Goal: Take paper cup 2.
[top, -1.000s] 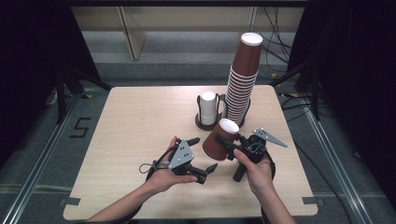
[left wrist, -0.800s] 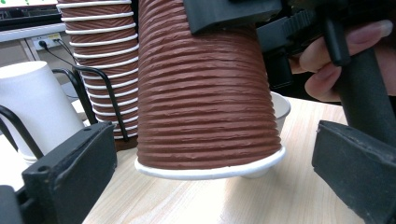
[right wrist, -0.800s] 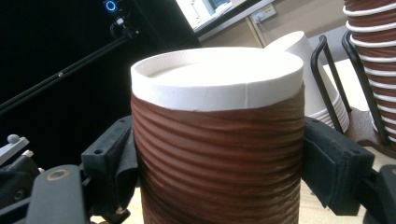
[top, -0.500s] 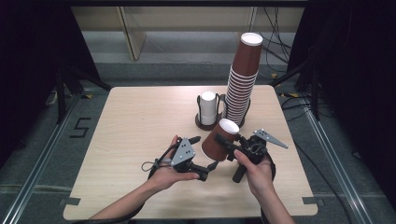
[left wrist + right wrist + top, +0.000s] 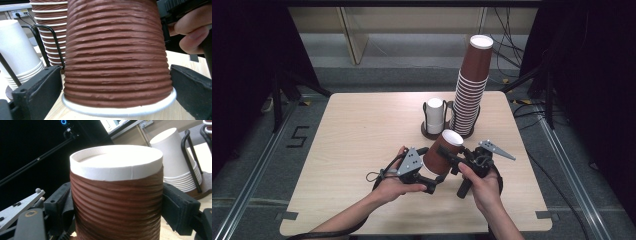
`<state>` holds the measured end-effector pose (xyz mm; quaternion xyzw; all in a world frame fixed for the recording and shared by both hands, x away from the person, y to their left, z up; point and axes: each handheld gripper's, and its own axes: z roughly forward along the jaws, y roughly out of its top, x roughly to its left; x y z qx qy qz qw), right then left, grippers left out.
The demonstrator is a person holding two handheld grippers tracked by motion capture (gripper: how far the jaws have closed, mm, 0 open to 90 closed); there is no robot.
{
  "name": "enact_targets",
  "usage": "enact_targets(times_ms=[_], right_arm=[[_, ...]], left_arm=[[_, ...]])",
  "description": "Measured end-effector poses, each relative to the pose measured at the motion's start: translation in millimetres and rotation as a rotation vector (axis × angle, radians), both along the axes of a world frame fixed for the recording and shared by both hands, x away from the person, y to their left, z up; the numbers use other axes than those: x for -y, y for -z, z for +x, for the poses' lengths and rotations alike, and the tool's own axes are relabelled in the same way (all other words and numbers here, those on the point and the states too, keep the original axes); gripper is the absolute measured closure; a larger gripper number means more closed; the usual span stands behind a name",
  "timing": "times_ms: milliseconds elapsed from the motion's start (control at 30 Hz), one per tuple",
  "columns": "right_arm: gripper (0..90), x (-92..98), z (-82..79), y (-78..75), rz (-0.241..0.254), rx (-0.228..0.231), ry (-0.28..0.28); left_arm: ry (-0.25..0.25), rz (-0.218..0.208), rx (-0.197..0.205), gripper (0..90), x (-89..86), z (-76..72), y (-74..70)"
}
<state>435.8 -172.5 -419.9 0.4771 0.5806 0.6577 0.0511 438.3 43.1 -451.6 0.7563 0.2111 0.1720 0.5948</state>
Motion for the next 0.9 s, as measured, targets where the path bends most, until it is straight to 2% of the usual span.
enact_targets(times_ms=[33, 67, 267, 367, 433, 567, 700, 767, 867, 900], right_arm=[[20.8, -0.8, -0.4, 0.1, 0.006, -0.001, -0.006], [20.8, -1.5, -0.1, 0.6, 0.001, 0.006, -0.008], [19.7, -2.1, -0.1, 1.9, -0.004, 0.018, -0.024], [18.8, -3.8, -0.7, 1.3, -0.004, 0.005, -0.017], [17.9, -3.6, -0.6, 1.5, -0.014, 0.02, -0.024], [11.6, -4.5, -1.0, -0.3, -0.017, 0.004, -0.035], [4.1, -7.1, -2.0, -1.4, -0.01, 0.009, -0.067], [1.4, -7.2, -2.3, -2.8, -0.022, 0.014, -0.061], [0.4, -5.8, -2.6, -4.9, -0.048, 0.035, -0.065], [0.4, -5.6, -3.3, -6.3, -0.043, 0.038, -0.071]], left_arm=[[0.009, -0.017, 0.002, 0.5, 0.9, 0.6, 1.0], [0.004, -0.001, -0.005, 2.0, -0.1, -0.6, 0.2], [0.007, -0.004, -0.012, 6.2, -1.9, -1.5, 0.7], [0.009, -0.01, -0.01, 8.0, -2.7, -2.0, 1.1], [0.011, 0.003, -0.008, 9.2, -4.3, -2.6, 0.2], [0.014, -0.016, -0.001, 10.7, -5.0, -2.7, -2.3], [0.015, -0.004, 0.009, 11.3, -7.8, -3.9, -5.8], [0.014, -0.004, 0.011, 11.4, -9.7, -5.1, -6.5], [0.014, 0.008, 0.026, 11.4, -15.1, -6.6, -9.1], [0.01, 0.004, 0.026, 11.4, -16.8, -7.1, -9.8]])
